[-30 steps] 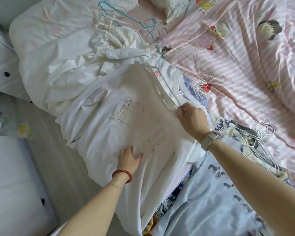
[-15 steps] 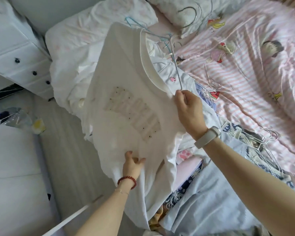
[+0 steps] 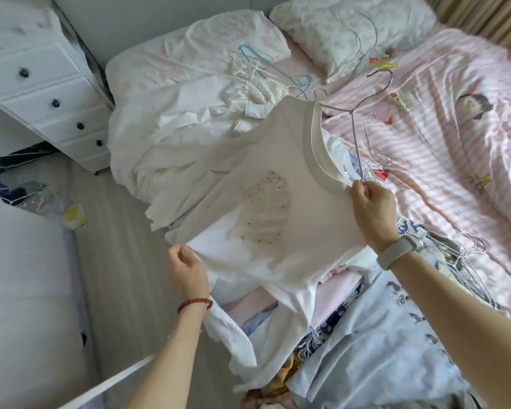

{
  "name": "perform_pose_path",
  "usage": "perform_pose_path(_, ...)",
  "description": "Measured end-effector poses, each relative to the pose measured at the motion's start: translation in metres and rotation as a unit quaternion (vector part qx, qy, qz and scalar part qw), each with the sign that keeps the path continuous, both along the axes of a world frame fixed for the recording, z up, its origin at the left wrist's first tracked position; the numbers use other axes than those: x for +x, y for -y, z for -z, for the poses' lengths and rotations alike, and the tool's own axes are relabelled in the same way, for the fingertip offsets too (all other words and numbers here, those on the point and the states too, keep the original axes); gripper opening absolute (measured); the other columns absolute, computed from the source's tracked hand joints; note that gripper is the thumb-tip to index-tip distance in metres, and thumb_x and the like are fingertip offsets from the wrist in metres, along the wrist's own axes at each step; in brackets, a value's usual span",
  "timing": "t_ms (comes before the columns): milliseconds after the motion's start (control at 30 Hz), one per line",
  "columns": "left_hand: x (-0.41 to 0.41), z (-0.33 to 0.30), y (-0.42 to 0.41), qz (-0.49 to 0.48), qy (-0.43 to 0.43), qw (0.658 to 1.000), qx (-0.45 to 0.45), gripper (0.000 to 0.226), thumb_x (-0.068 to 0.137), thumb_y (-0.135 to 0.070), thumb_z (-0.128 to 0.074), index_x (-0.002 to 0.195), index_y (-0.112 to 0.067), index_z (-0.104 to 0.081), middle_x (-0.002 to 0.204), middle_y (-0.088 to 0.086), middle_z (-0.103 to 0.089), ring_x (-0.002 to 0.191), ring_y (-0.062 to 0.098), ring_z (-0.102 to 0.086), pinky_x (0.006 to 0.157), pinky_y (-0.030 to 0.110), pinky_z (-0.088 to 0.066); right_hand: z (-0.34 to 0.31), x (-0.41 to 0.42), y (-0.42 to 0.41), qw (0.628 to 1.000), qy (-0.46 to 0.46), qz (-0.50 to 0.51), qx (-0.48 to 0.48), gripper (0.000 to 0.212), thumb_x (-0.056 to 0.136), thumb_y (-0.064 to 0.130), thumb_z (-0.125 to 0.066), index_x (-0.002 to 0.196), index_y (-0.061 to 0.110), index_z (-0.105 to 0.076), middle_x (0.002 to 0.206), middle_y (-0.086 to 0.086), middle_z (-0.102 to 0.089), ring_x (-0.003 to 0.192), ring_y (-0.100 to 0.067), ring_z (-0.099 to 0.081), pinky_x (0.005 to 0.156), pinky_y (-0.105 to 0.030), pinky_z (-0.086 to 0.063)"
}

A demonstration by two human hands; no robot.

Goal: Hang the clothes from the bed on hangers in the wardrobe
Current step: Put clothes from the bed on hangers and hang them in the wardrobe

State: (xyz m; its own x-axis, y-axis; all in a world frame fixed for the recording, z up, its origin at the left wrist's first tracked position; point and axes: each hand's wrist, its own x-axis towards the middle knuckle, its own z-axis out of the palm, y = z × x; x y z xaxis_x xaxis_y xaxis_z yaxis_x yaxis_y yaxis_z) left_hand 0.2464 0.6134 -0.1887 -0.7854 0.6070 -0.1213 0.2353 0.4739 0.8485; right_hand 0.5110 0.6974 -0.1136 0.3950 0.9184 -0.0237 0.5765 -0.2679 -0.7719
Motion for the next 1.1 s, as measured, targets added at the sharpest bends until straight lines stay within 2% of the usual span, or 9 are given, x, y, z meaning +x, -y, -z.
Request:
perform_pose_path(100, -0.007, -0.025, -0.029, 0.072, -0.048, 0.994, 0.061, 0.012, 0.094, -0.006, -0.042, 0.091, -0.003, -0.053, 0.085, 0.005, -0.052, 0.075, 0.020, -0.046, 0.060, 0.019, -0.031, 0.006, 0.015, -0.008, 0.999, 0.044, -0.002, 0.013, 0.045, 0.091, 0.006, -0.043, 0.051, 0.015, -0.025, 0.048, -0.002, -0.028, 0.052, -0.022, -0.028, 0.047, -0.028, -0.020)
perform_pose_path(200, 0.018, -0.013, -0.035, 0.229, -0.042, 0.972, -0.041, 0.014, 0.092, -0.009, -0.046, 0.080, -0.009, -0.053, 0.076, 0.003, -0.055, 0.070, 0.020, -0.049, 0.059, 0.023, -0.030, 0.033, 0.043, -0.024, 0.994, 0.095, 0.008, -0.046, 0.031, 0.095, 0.017, -0.039, 0.067, 0.007, -0.047, 0.069, -0.017, -0.056, 0.071, -0.035, -0.050, 0.059, -0.034, -0.029)
perform_pose_path(233, 0.028, -0.002, -0.033, 0.278, -0.035, 0.956, -0.081, 0.015, 0.093, -0.011, -0.046, 0.080, -0.010, -0.054, 0.077, 0.003, -0.057, 0.071, 0.021, -0.051, 0.059, 0.023, -0.030, 0.046, 0.054, -0.030, 0.992, 0.102, 0.004, -0.074, 0.028, 0.096, 0.020, -0.037, 0.083, 0.003, -0.055, 0.085, -0.024, -0.060, 0.081, -0.039, -0.055, 0.065, -0.036, -0.035)
perform_pose_path(300, 0.042, 0.024, -0.028, 0.380, -0.029, 0.904, -0.194, 0.017, 0.094, -0.017, -0.044, 0.091, -0.011, -0.059, 0.091, 0.006, -0.062, 0.084, 0.023, -0.056, 0.066, 0.023, -0.037, 0.069, 0.077, -0.038, 0.980, 0.123, 0.004, -0.157, 0.035, 0.097, 0.025, -0.036, 0.118, 0.000, -0.051, 0.114, -0.031, -0.054, 0.103, -0.043, -0.052, 0.084, -0.043, -0.042)
perform_pose_path(400, 0.054, 0.045, -0.020, 0.467, -0.066, 0.820, -0.325, 0.034, 0.095, -0.025, -0.038, 0.126, -0.019, -0.052, 0.125, 0.007, -0.055, 0.113, 0.027, -0.051, 0.092, 0.036, -0.043, 0.087, 0.092, -0.030, 0.946, 0.182, 0.002, -0.268, 0.049, 0.095, 0.026, -0.039, 0.138, 0.006, -0.028, 0.141, -0.026, -0.032, 0.128, -0.040, -0.030, 0.106, -0.047, -0.026)
perform_pose_path(533, 0.054, 0.035, -0.020, 0.453, -0.176, 0.827, -0.283, 0.040, 0.096, -0.027, -0.036, 0.135, -0.024, -0.040, 0.141, 0.001, -0.040, 0.130, 0.023, -0.035, 0.105, 0.041, -0.031, 0.090, 0.063, -0.001, 0.943, 0.229, -0.099, -0.219, 0.053, 0.095, 0.025, -0.037, 0.144, 0.012, -0.020, 0.151, -0.016, -0.020, 0.138, -0.033, -0.019, 0.112, -0.046, -0.019)
perform_pose_path(767, 0.015, -0.016, 0.004, 0.406, -0.292, 0.843, -0.198, 0.043, 0.096, -0.022, -0.040, 0.138, -0.015, -0.039, 0.148, 0.007, -0.031, 0.138, 0.024, -0.023, 0.111, 0.049, -0.009, 0.067, -0.062, 0.061, 0.944, 0.167, -0.256, -0.128, 0.061, 0.088, 0.035, -0.021, 0.144, 0.013, -0.025, 0.150, -0.011, -0.027, 0.140, -0.028, -0.020, 0.114, -0.047, -0.018)
perform_pose_path(933, -0.032, -0.040, 0.095, 0.356, -0.303, 0.859, -0.207, 0.045, 0.093, -0.023, -0.047, 0.137, -0.014, -0.042, 0.147, 0.011, -0.035, 0.136, 0.031, -0.031, 0.109, 0.054, -0.024, 0.037, -0.149, 0.130, 0.898, 0.189, -0.388, -0.090, 0.075, 0.081, 0.046, 0.000, 0.143, 0.015, -0.027, 0.151, -0.008, -0.026, 0.141, -0.026, -0.017, 0.114, -0.044, -0.012)
perform_pose_path(1100, -0.085, -0.033, 0.239, 0.274, -0.298, 0.886, -0.228, 0.036, 0.079, -0.023, -0.058, 0.113, -0.013, -0.063, 0.118, 0.012, -0.062, 0.107, 0.031, -0.061, 0.086, 0.053, -0.047, 0.030, -0.217, 0.225, 0.810, 0.251, -0.521, -0.093, 0.066, 0.085, 0.041, -0.004, 0.145, 0.020, -0.022, 0.153, -0.003, -0.019, 0.142, -0.022, -0.010, 0.114, -0.042, -0.004)
